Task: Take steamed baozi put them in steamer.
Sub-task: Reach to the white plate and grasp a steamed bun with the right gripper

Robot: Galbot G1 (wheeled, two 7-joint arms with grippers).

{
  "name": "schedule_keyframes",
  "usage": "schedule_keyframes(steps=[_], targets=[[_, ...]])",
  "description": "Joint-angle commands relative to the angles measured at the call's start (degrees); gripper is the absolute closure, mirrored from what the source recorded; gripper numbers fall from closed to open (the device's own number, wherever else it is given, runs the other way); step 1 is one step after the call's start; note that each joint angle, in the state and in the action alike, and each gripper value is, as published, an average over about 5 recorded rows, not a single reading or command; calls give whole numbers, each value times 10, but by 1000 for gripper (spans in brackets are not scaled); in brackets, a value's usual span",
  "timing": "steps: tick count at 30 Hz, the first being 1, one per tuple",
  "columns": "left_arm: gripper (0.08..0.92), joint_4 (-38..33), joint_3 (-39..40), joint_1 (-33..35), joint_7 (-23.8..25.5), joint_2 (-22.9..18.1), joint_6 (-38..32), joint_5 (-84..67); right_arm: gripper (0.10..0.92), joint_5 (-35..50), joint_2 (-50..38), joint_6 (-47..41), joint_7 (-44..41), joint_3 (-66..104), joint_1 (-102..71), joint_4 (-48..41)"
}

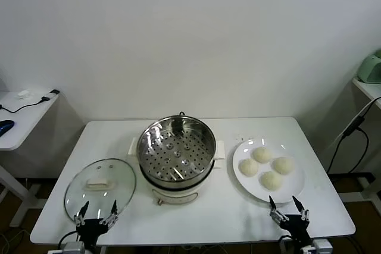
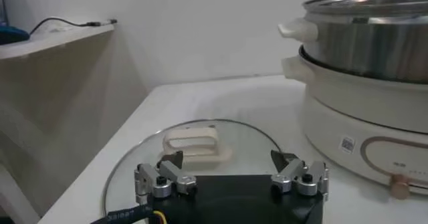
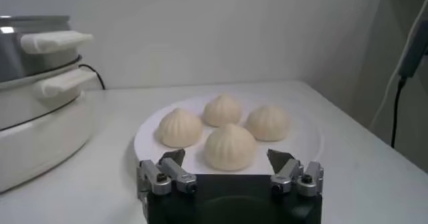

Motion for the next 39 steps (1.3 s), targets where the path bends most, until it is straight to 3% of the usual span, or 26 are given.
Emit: schedule_keyframes(steps=[1,9,15,20,25,28,33,39], targets=[[177,-1,1,-2,0,6,0,-4,203,-38,-51,-94,10,5,120,2],[177,-9,5,-3,-1,12,-2,-13,203,-30,-213,-177,-45,-140,404,-109],[177,-15,7,-5,0,12,-2,-18,203,-18,-396,-206,-255,-399,634,-173],[177,-13,7,-8,0,11,-4,-20,203,-59,-461,-160,-465,-633,845,-244],[177,-9,7,-8,0,13,-9,-21,203,-91,-438,-51,-632,-863,1058,-353],[177,-5,5,-9,-1,14,-11,-22,203,-85,-393,-15,-691,-1002,1175,-405],[177,1,5,-12,0,15,-15,-22,203,-77,-292,0,-721,-1155,1261,-482],[177,4,3,-18,2,15,-15,-22,203,-64,-191,-6,-710,-1145,1203,-569]])
